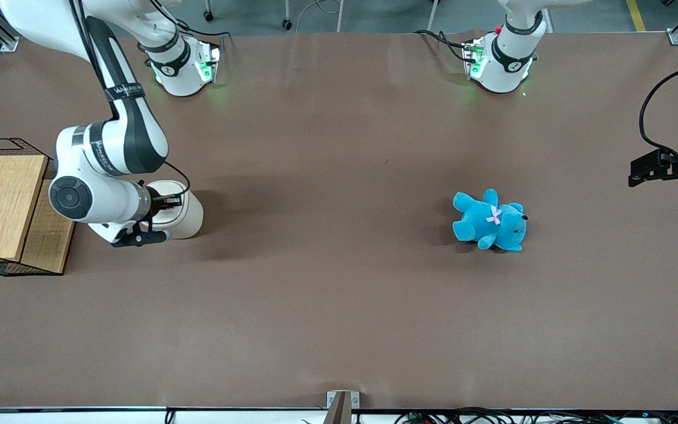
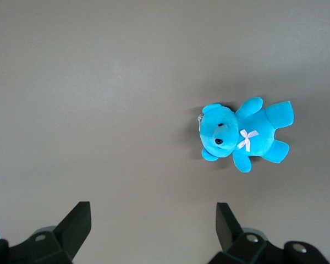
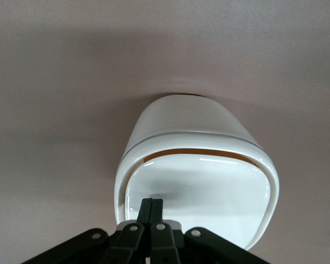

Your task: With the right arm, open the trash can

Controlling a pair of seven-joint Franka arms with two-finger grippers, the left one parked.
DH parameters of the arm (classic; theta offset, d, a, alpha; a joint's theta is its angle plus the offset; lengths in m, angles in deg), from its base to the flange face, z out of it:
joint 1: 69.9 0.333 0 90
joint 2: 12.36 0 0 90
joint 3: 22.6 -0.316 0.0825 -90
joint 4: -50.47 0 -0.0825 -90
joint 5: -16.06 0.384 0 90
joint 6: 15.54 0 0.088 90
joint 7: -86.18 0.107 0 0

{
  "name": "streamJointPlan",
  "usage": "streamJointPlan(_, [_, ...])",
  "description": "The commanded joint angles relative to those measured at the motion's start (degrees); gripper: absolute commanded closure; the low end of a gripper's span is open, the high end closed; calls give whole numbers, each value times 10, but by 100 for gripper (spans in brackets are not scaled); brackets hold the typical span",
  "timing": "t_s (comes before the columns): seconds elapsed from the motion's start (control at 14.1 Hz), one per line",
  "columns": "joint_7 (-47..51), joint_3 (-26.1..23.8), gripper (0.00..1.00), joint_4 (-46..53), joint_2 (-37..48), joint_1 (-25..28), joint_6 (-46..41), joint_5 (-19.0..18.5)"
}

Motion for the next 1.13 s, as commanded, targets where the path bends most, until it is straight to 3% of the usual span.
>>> streamJointPlan(0.0, [7,2,98,-8,-1,5,7,8])
streamJointPlan(0.71, [5,2,98,-23,-10,4,30,8])
streamJointPlan(0.85, [2,2,96,-16,-4,4,19,8])
streamJointPlan(1.06, [1,3,89,52,3,0,-63,8])
